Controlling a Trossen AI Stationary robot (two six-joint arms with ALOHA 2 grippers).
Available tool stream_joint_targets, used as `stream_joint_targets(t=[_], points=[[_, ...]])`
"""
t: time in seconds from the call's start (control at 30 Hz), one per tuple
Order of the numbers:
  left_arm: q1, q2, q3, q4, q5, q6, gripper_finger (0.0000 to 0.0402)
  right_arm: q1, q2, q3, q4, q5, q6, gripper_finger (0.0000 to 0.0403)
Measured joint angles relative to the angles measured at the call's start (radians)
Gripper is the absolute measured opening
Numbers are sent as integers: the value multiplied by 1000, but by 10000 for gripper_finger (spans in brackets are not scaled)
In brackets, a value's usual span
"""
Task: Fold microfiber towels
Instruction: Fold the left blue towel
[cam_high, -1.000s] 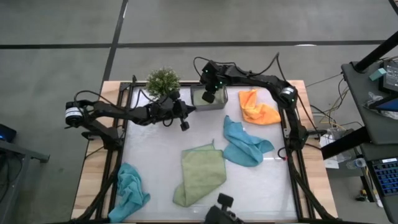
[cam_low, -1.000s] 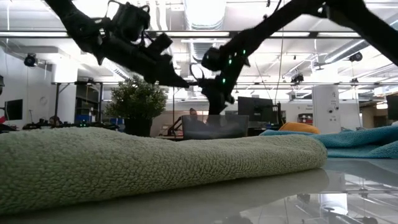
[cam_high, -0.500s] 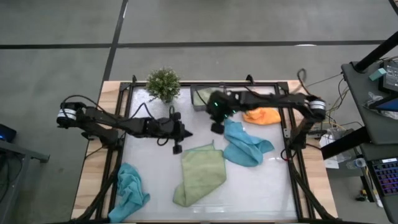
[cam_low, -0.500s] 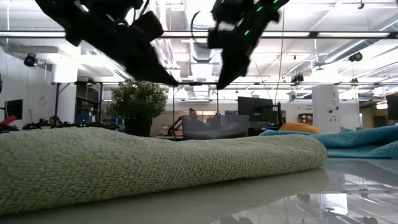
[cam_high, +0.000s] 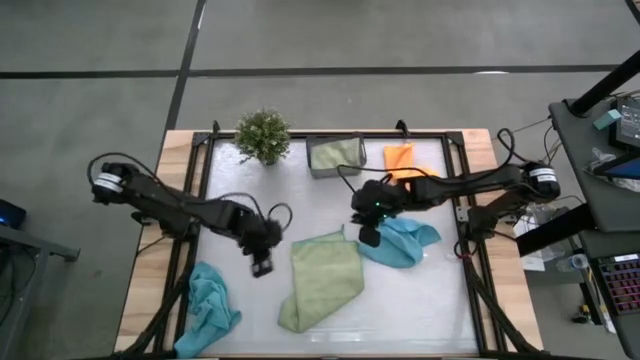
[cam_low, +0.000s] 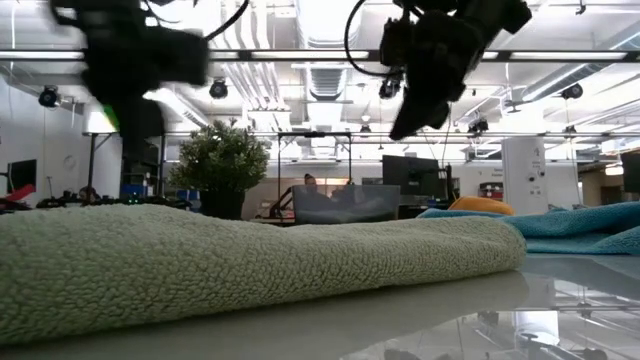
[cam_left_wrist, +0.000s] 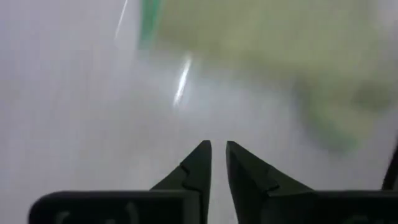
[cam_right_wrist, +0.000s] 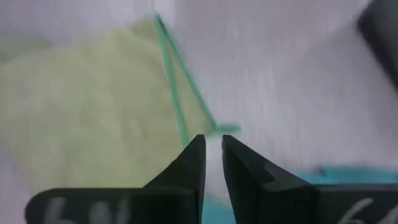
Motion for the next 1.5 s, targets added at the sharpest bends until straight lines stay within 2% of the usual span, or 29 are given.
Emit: stream_joint_targets(t=[0.1,0.2,0.37,0.57,0.7,0.9,1.2,1.5], points=[[-76,44,122,-361,69,-150,43,-19,-3,-15,76,0,-56,64],[-159,63,189,-539,124,-234,43,-44,1,-14,149,1,-113,82],[-363,52,207,-503,161,-438,59,-80,1,10,220,0,-184,122],[-646,92,202,-351,131,-785,134,-80,1,26,220,-8,-222,168],[-756,150,202,-333,130,-992,187,-79,1,19,220,-8,-215,187],[-789,238,202,-249,129,-1060,230,-78,1,7,220,-8,-201,200],[-789,359,202,-230,192,-1075,233,-78,1,6,220,-8,-190,201],[-789,327,214,-231,206,-1041,232,-67,1,-6,220,-8,-158,201]])
